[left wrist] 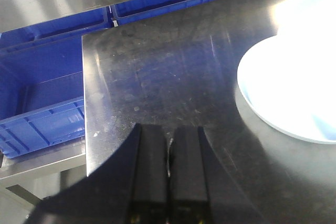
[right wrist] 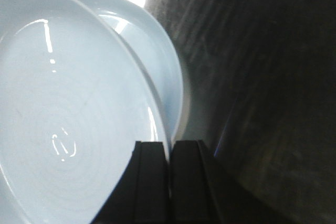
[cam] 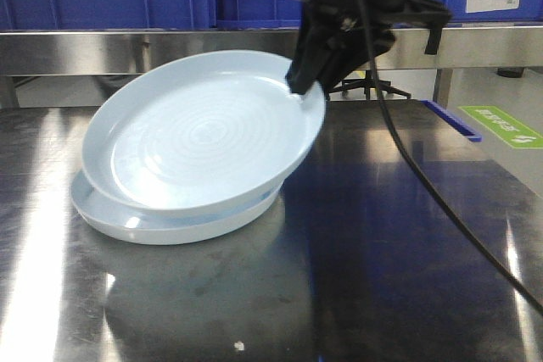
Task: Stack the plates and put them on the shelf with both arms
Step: 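Lift the second plate with the right gripper and lay it onto the first, then open the right gripper and reposition it on the stacked plates' rim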
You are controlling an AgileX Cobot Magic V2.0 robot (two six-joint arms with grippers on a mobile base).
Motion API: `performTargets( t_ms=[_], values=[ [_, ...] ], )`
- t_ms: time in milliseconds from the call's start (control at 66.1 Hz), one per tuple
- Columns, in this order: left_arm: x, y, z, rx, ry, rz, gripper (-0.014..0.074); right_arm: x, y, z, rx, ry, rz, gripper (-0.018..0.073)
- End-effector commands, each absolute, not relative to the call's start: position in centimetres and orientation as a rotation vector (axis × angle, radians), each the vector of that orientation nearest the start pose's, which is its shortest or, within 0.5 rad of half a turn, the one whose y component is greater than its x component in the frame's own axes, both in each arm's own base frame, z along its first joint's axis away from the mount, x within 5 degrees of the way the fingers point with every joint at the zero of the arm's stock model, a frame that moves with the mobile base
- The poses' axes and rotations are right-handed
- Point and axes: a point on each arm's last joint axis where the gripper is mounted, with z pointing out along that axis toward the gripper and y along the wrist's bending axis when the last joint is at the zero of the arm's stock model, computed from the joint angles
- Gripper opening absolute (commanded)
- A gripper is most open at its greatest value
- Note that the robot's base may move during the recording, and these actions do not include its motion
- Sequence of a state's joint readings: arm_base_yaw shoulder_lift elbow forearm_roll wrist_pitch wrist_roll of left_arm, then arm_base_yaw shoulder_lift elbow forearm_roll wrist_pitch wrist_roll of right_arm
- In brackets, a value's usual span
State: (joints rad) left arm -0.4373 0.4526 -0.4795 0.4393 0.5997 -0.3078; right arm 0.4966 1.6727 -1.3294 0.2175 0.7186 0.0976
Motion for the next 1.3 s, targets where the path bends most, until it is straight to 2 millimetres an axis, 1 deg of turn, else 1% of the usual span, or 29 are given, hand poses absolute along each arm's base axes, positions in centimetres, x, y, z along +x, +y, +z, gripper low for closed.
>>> performTargets(
  t_ms=[0,106,212,424,1014,1090,1150,1226,1287],
  values=[
    [9.2,-2.1,30.8,0.350,1.872,-0.029,0.0083,32.3,19.2,31.5,-0.343,2.428,0.529,0.0058],
    [9.2,-2.1,30.8,0.350,1.872,-0.029,0.0083,33.2,19.8,31.7,-0.350,2.434,0.530,0.0058],
    [9.2,-2.1,30.8,0.350,1.872,-0.029,0.0083,33.6,20.2,31.6,-0.362,2.452,0.530,0.0058],
    [9.2,-2.1,30.8,0.350,1.872,-0.029,0.0083,33.6,20.9,31.2,-0.382,2.456,0.534,0.0058],
    [9.2,-2.1,30.8,0.350,1.872,-0.029,0.0083,34.2,21.2,29.7,-0.384,2.493,0.522,0.0066],
    [9.2,-2.1,30.8,0.350,1.872,-0.029,0.0083,34.2,21.2,29.8,-0.384,2.492,0.522,0.0125],
    [9.2,-2.1,30.8,0.350,1.872,-0.029,0.0083,34.2,21.2,29.7,-0.386,2.491,0.519,0.0206],
    [9.2,-2.1,30.8,0.350,1.872,-0.029,0.0083,34.2,21.2,29.7,-0.392,2.490,0.509,0.0335],
    [9.2,-2.1,30.8,0.350,1.872,-0.029,0.0083,34.2,21.2,29.7,-0.395,2.489,0.503,0.0399]
  ],
)
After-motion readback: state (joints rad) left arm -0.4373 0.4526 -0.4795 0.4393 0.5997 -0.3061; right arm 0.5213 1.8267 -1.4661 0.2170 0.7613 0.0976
